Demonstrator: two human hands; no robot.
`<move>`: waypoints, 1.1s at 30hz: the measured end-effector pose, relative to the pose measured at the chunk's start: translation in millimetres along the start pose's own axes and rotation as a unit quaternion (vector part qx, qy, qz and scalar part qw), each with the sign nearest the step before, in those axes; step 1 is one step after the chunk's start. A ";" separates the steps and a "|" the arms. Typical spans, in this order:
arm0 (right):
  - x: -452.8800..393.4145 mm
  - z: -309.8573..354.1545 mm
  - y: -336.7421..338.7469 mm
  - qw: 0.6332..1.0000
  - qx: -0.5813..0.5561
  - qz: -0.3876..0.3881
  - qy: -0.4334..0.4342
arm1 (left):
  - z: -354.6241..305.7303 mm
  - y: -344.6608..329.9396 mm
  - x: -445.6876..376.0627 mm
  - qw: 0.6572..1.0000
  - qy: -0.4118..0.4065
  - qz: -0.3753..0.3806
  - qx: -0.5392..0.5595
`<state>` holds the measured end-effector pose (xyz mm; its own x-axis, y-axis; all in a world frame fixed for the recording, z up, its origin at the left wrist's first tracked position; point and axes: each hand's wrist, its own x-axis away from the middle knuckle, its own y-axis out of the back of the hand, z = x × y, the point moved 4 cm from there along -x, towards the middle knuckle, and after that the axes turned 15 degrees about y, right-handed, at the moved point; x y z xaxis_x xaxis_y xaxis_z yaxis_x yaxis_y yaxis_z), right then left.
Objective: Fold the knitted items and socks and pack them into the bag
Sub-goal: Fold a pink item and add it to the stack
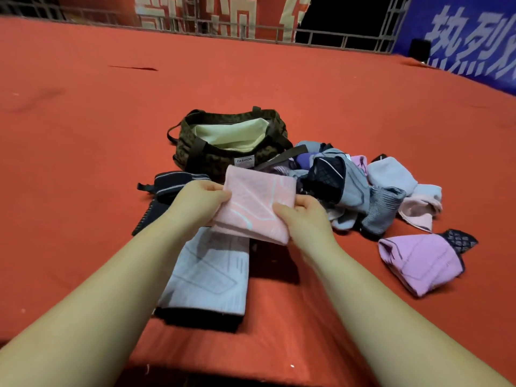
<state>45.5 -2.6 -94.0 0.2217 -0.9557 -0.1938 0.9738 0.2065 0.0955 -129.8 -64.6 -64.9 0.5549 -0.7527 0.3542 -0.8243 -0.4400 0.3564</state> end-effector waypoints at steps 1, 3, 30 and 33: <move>-8.2 0.9 -7.2 0.999 0.043 0.002 0.023 | 1.5 4.3 -8.5 0.999 0.001 -0.022 -0.027; -19.5 0.6 -19.4 0.990 0.124 0.014 0.069 | 4.2 10.9 -23.0 0.993 -0.014 -0.067 -0.093; -30.9 -52.6 -40.0 0.821 0.457 0.326 0.104 | 36.5 0.8 -65.1 0.777 -0.071 -0.007 -0.625; -18.8 -39.6 -33.6 0.837 0.448 0.292 0.113 | 18.0 -2.1 -56.1 0.724 -0.113 -0.062 -0.678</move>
<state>10.6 16.8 -132.2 0.7490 -0.6620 -0.0290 0.2892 0.2872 0.9132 -161.3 -30.3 -101.1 0.4566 -0.8767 0.1516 0.1827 0.2591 0.9484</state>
